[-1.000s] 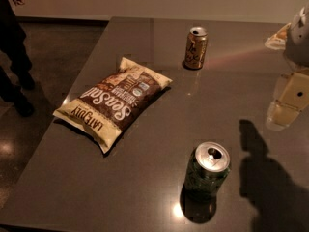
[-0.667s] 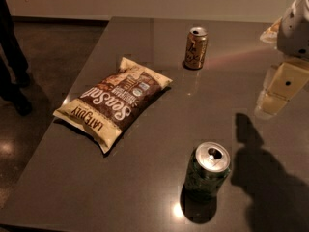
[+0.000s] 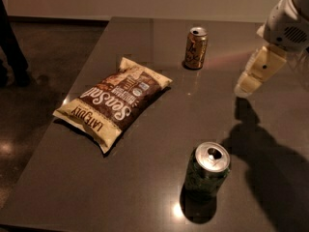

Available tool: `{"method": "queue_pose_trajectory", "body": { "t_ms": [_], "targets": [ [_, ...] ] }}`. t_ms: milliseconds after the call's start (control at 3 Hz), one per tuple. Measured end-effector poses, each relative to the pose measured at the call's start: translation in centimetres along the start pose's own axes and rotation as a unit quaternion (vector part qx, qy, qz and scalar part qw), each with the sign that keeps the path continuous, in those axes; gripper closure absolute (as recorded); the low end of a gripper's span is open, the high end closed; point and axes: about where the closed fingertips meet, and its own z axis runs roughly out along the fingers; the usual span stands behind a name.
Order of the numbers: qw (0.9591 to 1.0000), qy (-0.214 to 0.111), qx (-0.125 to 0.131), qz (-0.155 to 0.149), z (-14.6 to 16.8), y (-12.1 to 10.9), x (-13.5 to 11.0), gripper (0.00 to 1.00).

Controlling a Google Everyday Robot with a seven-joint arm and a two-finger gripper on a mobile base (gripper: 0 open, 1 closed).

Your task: Move orange can near green can

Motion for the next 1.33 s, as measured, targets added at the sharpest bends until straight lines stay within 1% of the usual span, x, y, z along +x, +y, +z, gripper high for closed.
{"method": "queue_pose_trajectory", "body": {
  "t_ms": [333, 667, 1000, 1333],
  "targets": [
    [0.9979, -0.032, 0.017, 0.055, 2.1, -2.5, -0.4, 0.00],
    [0.9918, -0.070, 0.043, 0.098, 3.9, -5.2, -1.7, 0.00],
    [0.9848, -0.103, 0.056, 0.128, 5.7, -7.6, -3.5, 0.00],
    [0.9803, -0.124, 0.052, 0.145, 7.8, -9.7, -5.6, 0.00]
  ]
}}
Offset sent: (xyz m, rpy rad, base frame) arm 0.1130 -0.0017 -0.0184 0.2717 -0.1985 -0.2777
